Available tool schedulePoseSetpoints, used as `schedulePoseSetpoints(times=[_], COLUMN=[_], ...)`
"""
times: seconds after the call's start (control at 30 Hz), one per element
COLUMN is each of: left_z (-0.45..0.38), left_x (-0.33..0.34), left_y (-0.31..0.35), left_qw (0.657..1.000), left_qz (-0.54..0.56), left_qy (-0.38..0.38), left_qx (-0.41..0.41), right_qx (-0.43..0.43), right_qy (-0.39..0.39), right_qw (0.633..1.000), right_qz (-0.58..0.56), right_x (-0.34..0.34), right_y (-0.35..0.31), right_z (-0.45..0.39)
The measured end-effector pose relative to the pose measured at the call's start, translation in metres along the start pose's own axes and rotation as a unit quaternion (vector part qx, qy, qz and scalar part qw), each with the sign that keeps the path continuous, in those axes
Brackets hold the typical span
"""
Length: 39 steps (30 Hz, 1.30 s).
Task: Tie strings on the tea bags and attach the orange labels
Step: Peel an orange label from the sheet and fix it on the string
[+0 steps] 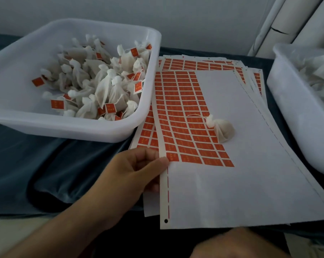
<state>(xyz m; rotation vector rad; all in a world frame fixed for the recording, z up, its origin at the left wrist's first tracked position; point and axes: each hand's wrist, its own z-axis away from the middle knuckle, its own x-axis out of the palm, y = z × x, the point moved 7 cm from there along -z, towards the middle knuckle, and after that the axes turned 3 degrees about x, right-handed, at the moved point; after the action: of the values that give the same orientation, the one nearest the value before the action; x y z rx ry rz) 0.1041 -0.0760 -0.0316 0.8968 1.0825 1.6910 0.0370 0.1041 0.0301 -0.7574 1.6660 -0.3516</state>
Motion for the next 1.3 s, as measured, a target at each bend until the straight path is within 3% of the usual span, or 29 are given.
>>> schedulePoseSetpoints(times=[0.03, 0.07, 0.17, 0.27, 0.4, 0.83, 1.13, 1.3], left_z=[-0.001, 0.0, 0.0, 0.0, -0.001, 0.001, 0.005, 0.011], left_x=[-0.002, -0.003, -0.004, -0.003, -0.001, 0.001, 0.0, -0.008], left_y=[-0.002, -0.001, -0.005, -0.007, -0.009, -0.013, -0.001, 0.01], left_qw=[1.0, 1.0, 0.999, 0.996, 0.994, 0.996, 0.996, 0.979], left_qz=[0.014, 0.013, 0.027, 0.075, 0.093, 0.068, -0.037, -0.131], left_qy=[-0.001, -0.004, -0.032, -0.049, -0.051, -0.048, 0.001, 0.072], left_qx=[0.002, 0.002, -0.002, -0.006, 0.0, 0.02, 0.085, 0.137], right_qx=[-0.029, -0.09, -0.193, -0.192, -0.215, -0.165, -0.102, -0.05], right_qy=[-0.136, -0.26, -0.18, -0.211, -0.188, -0.176, -0.208, -0.214], right_qw=[0.989, 0.955, 0.963, 0.958, 0.958, 0.96, 0.952, 0.954], right_qz=[-0.054, -0.111, -0.05, -0.023, -0.036, -0.14, -0.201, -0.203], right_x=[-0.018, -0.011, -0.029, 0.011, 0.026, 0.028, 0.038, 0.045], right_y=[-0.015, -0.039, -0.042, -0.058, -0.048, -0.033, -0.02, -0.01], right_z=[0.007, 0.012, -0.011, -0.017, -0.008, -0.012, -0.019, -0.023])
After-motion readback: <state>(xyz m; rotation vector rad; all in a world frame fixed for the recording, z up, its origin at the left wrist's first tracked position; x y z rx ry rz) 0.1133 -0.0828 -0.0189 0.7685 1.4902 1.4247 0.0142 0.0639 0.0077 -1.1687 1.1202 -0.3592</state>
